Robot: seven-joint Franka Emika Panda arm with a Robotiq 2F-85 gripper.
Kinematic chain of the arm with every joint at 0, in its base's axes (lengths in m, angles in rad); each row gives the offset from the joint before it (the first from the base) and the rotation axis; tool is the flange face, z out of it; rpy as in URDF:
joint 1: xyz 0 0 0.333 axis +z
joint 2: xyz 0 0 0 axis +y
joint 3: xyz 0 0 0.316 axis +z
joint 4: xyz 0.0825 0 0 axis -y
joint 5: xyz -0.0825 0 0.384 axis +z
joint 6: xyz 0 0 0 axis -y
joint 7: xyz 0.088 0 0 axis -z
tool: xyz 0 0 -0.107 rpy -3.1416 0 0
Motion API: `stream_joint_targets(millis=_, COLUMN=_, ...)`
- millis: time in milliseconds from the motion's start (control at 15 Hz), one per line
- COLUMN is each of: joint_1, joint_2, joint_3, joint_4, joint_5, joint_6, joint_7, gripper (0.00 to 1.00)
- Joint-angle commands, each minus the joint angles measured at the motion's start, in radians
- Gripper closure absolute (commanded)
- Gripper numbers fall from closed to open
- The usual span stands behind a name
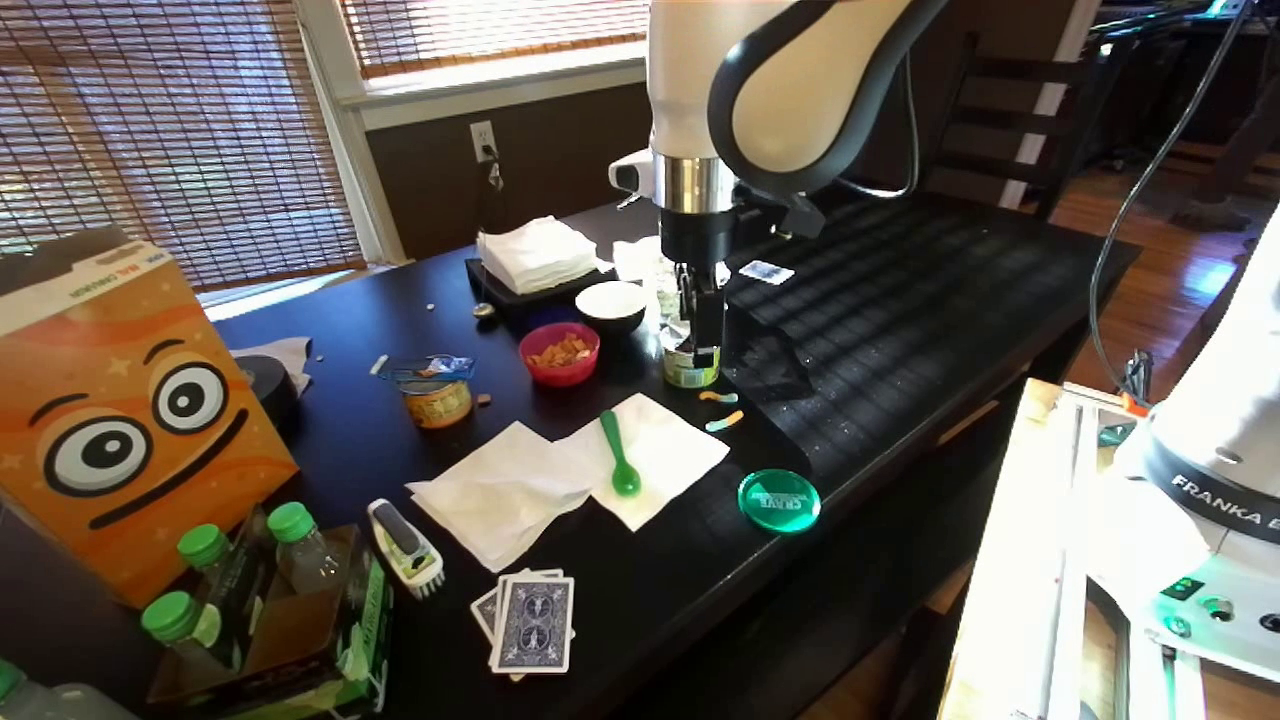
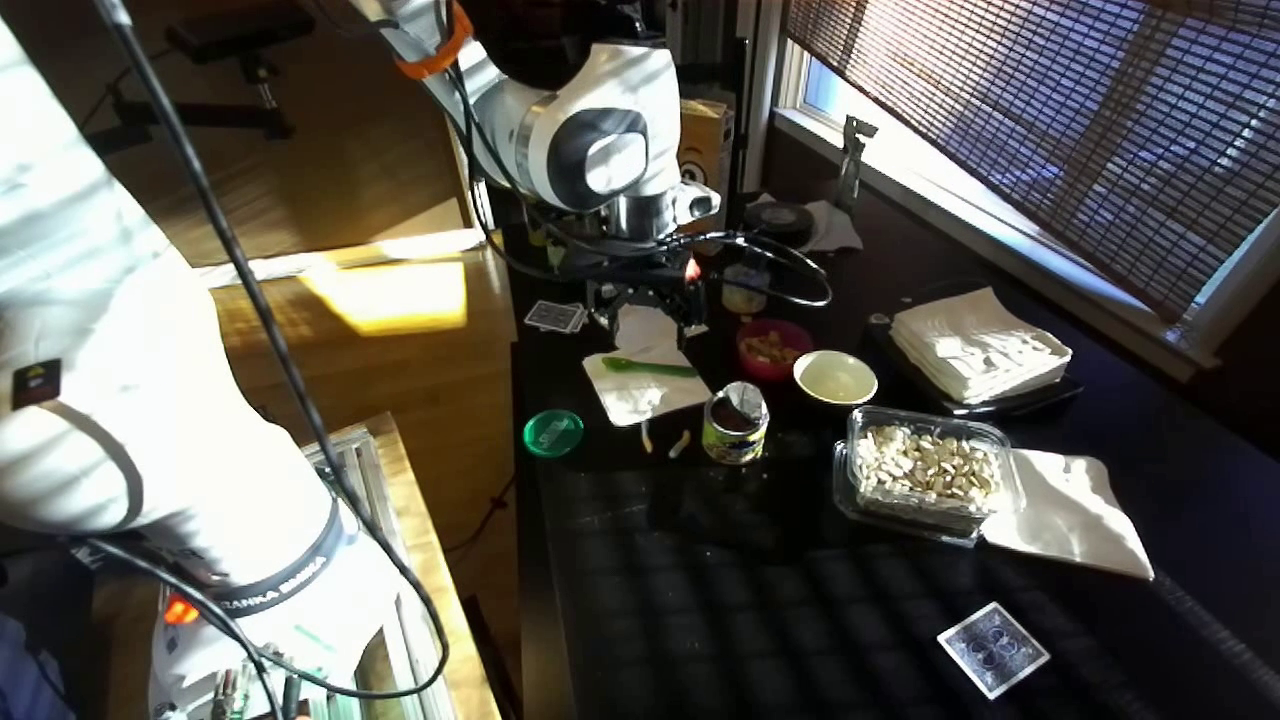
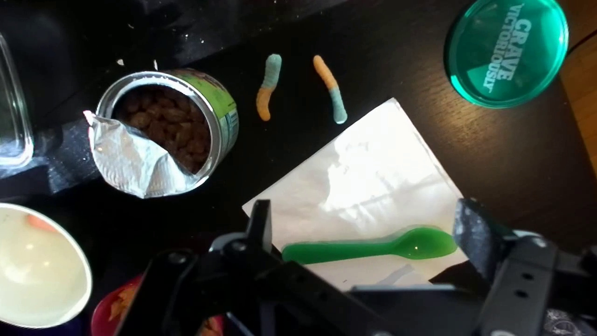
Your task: Put the orange and blue objects in the black and white bowl.
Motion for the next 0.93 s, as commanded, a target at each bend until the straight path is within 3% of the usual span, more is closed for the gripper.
stream_joint_targets(millis=0, joint_1=-0.001, joint_2=-0.002, joint_3=-0.011, joint_4=-0.08, joint_5=0.032, joint_6=0.128, joint_7=-0.145, gripper=0.0)
stream_joint_targets(millis=133, joint_1=0.002, joint_2=0.02, joint_3=-0.007, joint_4=-0.092, joint_5=0.091, joint_6=0.148, joint_7=-0.256, gripper=0.0)
stream_joint_targets(millis=200, joint_1=0.001, joint_2=0.009, joint_3=-0.008, joint_4=-0.072, joint_5=0.036, joint_6=0.109, joint_7=-0.151, gripper=0.0)
stream_joint_targets(millis=867, joint_1=-0.003, joint_2=0.057, joint_3=0.003, joint_4=-0.09, joint_5=0.119, joint_6=0.163, joint_7=-0.33, gripper=0.0)
